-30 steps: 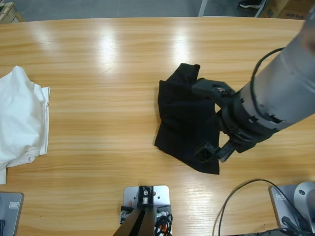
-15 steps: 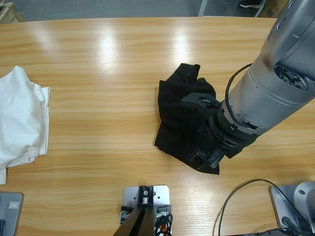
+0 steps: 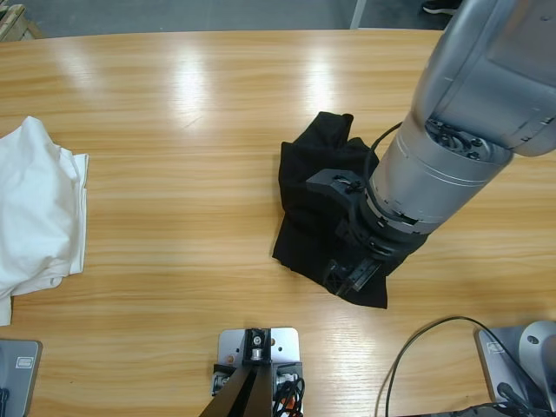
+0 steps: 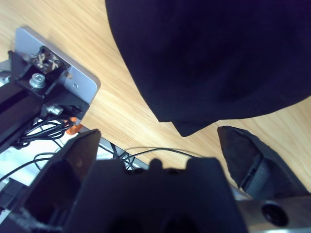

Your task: Fold clothes

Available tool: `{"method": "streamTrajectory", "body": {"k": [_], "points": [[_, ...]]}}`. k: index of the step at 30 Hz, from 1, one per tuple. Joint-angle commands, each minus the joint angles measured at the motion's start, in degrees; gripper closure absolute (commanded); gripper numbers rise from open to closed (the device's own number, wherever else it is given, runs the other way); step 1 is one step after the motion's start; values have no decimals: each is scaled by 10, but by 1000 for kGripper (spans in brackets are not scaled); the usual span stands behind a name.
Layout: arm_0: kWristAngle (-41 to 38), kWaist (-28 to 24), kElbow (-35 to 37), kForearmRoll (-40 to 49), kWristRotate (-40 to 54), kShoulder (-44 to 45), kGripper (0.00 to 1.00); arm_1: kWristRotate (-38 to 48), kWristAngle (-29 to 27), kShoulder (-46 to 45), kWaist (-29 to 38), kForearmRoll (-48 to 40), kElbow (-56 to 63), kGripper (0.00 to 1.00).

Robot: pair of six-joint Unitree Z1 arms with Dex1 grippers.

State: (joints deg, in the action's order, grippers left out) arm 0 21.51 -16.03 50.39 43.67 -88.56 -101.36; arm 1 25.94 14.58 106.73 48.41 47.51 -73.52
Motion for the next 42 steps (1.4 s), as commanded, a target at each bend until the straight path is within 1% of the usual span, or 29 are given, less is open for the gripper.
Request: {"method": "streamTrajectory", "body": {"k": [1, 4, 11, 14, 20, 24, 26, 29, 32, 34, 35, 37, 38, 40, 41, 42], "points": [[-51, 15, -103, -151, -19, -9, 0, -10, 13, 37, -10, 5, 6, 0], [-64, 48, -104, -175, -39, -6, 0, -13, 12, 36, -11, 5, 5, 0], [-103, 185, -61, -179, -130, -1, 0, -14, 12, 43, -15, -3, 3, 0], [-110, 230, -30, -162, -150, -3, 0, -14, 14, 52, -15, -10, 4, 0], [-131, 305, 42, -146, -196, -52, 0, -14, 14, 52, -15, -17, 9, 0], [-146, 384, 120, -119, -233, -99, 0, -14, 8, 44, -16, -17, 18, 0], [-154, 416, 151, -115, -243, -120, 0, -14, 6, 42, -18, -18, 18, 0], [-158, 440, 194, -94, -246, -142, 0, -14, 3, 36, -22, -19, 21, 0], [-156, 436, 201, -72, -241, -133, 0, -12, -19, 11, -24, -18, 27, 0], [-146, 421, 199, -46, -202, -103, 0, -18, -70, -47, -24, -17, 20, 0], [-137, 419, 200, -31, -154, -80, 0, -22, -85, -76, -29, -17, 16, 0], [-122, 423, 201, -6, -5, -18, 0, -22, -91, -143, -74, -17, 11, 0], [-110, 430, 200, -3, 65, 20, 0, -20, -80, -169, -110, -15, 12, 0], [-116, 432, 216, 1, 235, 94, 0, -17, -31, -189, -184, -8, 19, 0], [-162, 432, 240, 0, 336, 112, 0, -11, -8, -194, -211, -9, 28, 0], [-226, 433, 273, 0, 410, 109, 0, 1, 22, -192, -244, -10, 42, 0]]}}
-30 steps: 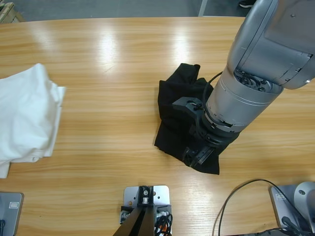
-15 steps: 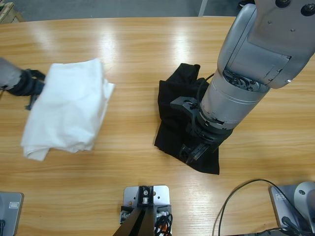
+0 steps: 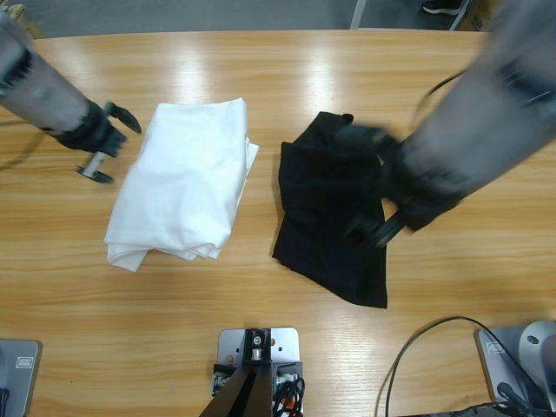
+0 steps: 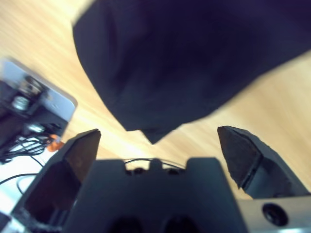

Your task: Fold clothes

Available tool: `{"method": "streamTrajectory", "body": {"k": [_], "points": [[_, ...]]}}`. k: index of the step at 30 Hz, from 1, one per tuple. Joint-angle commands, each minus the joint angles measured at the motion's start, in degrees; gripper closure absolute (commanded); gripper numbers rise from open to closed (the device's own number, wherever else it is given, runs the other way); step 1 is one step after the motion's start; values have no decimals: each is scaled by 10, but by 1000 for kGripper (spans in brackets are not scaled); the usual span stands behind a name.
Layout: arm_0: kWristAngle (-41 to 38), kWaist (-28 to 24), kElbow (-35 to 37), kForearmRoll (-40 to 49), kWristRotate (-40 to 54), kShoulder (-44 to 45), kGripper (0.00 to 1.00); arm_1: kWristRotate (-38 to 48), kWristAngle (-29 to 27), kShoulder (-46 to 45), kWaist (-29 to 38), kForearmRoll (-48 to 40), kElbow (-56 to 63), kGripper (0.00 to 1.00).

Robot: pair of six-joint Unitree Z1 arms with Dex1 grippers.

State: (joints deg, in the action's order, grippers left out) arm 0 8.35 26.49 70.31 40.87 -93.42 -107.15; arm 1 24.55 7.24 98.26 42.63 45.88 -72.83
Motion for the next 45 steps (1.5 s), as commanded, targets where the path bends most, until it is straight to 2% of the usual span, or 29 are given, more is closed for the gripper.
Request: {"method": "streamTrajectory", "body": {"k": [1, 6, 11, 13, 16, 19, 24, 27, 38, 45], "points": [[-137, 12, 104, 32, 490, 154, 0, 21, 118, -104, -215, -2, 52, 0], [-217, 87, 198, 45, 491, 64, 0, 8, 210, -77, -315, -102, 148, 0], [-231, 175, 245, 41, 464, -6, 0, -122, 337, 19, -413, -148, 135, 0], [-256, 202, 274, 41, 486, -33, 15, -121, 320, 12, -437, -133, 114, 0], [-274, 205, 304, 56, 478, -68, 38, -83, 265, -33, -440, -131, 125, 0], [-272, 202, 309, 74, 424, -104, 50, -87, 279, -9, -443, -175, 157, 4], [-260, 201, 237, 78, 357, -107, 55, -99, 299, 2, -448, -199, 187, 4], [-271, 201, 178, 16, 344, -98, 55, -109, 301, -2, -454, -197, 191, 4], [-279, 225, 61, -159, 294, -125, 55, -116, 300, -2, -454, -198, 200, 9], [-272, 226, 47, -239, 265, -171, 55, -125, 297, 10, -454, -200, 207, 9]]}}
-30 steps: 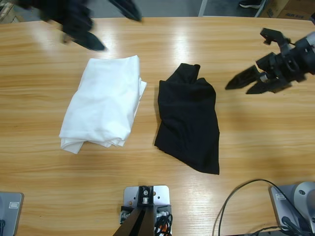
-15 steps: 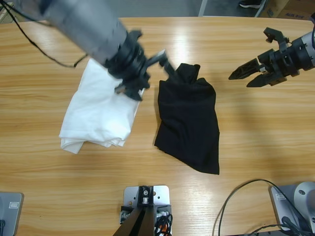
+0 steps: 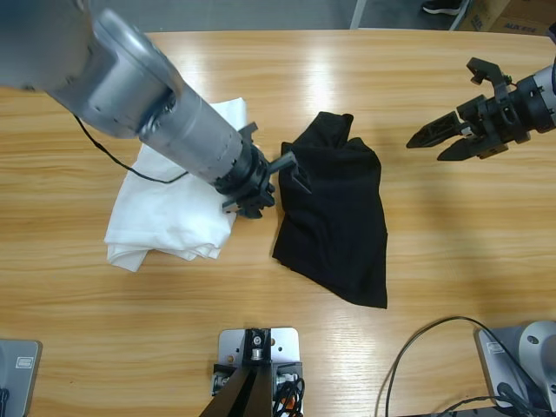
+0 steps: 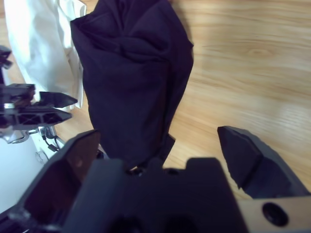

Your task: Fold clothes

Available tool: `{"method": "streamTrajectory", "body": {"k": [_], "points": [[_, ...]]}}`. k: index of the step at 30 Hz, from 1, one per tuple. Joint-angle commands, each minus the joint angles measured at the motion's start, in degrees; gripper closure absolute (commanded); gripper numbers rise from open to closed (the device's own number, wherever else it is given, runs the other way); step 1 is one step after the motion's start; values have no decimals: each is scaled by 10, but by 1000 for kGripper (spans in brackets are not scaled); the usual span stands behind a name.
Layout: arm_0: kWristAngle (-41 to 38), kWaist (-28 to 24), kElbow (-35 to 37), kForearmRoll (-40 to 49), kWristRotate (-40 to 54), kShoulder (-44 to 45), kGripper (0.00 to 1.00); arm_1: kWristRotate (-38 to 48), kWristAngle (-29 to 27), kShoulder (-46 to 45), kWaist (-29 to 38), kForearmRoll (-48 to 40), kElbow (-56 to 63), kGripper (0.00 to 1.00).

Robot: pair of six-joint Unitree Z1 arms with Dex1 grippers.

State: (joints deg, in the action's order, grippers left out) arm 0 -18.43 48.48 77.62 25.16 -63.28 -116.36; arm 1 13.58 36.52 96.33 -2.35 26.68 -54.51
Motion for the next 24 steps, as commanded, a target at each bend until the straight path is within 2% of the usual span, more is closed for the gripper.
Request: {"method": "streamTrajectory", "body": {"k": [1, 2, 3, 6, 19, 24], "points": [[-3, 8, -23, -86, -42, -87, 82, -18, 5, 30, -5, -10, 25, 9], [0, 8, -20, -94, -45, -91, 155, -21, 7, 30, -5, -14, 26, 9], [0, 8, -17, -104, -47, -92, 170, -24, 12, 31, -5, -18, 29, 9], [-1, 8, -8, -109, -49, -96, 170, -32, 39, 44, -5, -33, 30, 9], [-2, 24, 30, -129, -58, -120, 170, -36, 46, 50, 2, -39, 32, 9], [-6, 24, 34, -129, -58, -121, 170, -36, 80, 114, 7, -43, 37, 11]]}}
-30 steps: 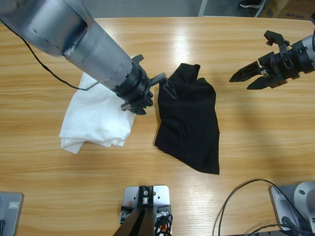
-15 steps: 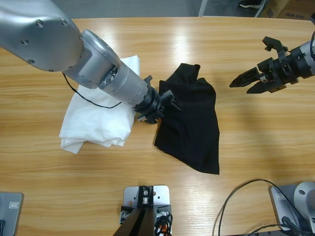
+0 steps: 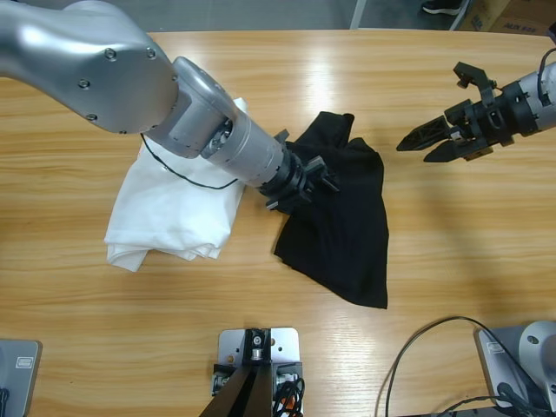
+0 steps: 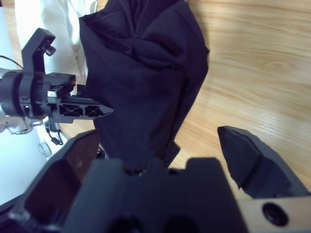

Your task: Fold clothes

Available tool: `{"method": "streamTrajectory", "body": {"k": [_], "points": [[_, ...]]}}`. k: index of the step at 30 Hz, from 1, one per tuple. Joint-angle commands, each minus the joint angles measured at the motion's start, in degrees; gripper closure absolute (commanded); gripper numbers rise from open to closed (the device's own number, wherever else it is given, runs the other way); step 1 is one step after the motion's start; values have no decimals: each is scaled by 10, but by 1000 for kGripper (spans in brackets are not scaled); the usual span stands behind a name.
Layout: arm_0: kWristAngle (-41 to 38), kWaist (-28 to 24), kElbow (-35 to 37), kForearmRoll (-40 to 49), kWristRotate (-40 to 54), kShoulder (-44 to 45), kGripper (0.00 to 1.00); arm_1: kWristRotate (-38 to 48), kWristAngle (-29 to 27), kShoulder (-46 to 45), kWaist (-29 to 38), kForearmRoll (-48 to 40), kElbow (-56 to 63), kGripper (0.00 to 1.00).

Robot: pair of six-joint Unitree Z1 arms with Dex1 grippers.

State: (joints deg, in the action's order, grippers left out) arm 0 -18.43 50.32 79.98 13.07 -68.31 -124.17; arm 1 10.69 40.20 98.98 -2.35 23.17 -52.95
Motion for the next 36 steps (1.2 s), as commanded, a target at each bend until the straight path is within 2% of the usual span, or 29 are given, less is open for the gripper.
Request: {"method": "streamTrajectory", "body": {"k": [1, 7, 13, 17, 19, 20, 21, 22, 24, 26, 27, 28, 29, 30, 31, 32, 33, 36], "points": [[-6, 6, 11, -8, -9, -43, 170, -7, 50, 101, 7, -18, 31, 9], [-6, 6, 11, -7, -14, -43, 170, -11, 70, 161, 7, -123, 91, 5], [-7, 6, 11, -9, -29, -44, 170, -17, 138, 212, 7, -246, 132, 10], [-19, 6, 11, -27, -37, -47, 170, -17, 175, 233, 7, -273, 137, 17], [-30, 6, 12, -42, -42, -50, 170, -17, 181, 234, 7, -279, 137, 54], [-33, 6, 12, -45, -42, -52, 187, -18, 181, 235, 7, -281, 137, 51], [-33, 6, 13, -46, -34, -52, 272, -18, 182, 236, 7, -282, 137, 54], [-34, 6, 13, -49, -24, -52, 314, -19, 182, 237, 7, -282, 137, 55], [-40, 6, 12, -55, -9, -52, 355, -19, 185, 233, 7, -282, 137, 61], [-45, 6, 11, -56, -2, -53, 429, -20, 192, 230, 10, -282, 137, 130], [-47, 6, 10, -56, -2, -54, 440, -20, 192, 228, 14, -282, 137, 231], [-48, 6, 9, -56, -3, -54, 496, -20, 193, 225, 20, -282, 137, 391], [-50, 6, 9, -56, -4, -54, 613, -19, 193, 225, 26, -282, 136, 553], [-50, 6, 8, -56, -4, -54, 819, -19, 192, 226, 32, -281, 135, 759], [-50, 6, 7, -57, -1, -53, 991, -19, 197, 230, 34, -281, 133, 846], [-49, 6, 6, -57, 4, -53, 1000, -19, 201, 236, 34, -281, 133, 864], [-49, 6, 3, -57, 5, -53, 1000, -19, 201, 239, 36, -280, 133, 971], [-47, 6, -2, -57, 2, -50, 1000, -20, 180, 231, 40, -281, 133, 1000]]}}
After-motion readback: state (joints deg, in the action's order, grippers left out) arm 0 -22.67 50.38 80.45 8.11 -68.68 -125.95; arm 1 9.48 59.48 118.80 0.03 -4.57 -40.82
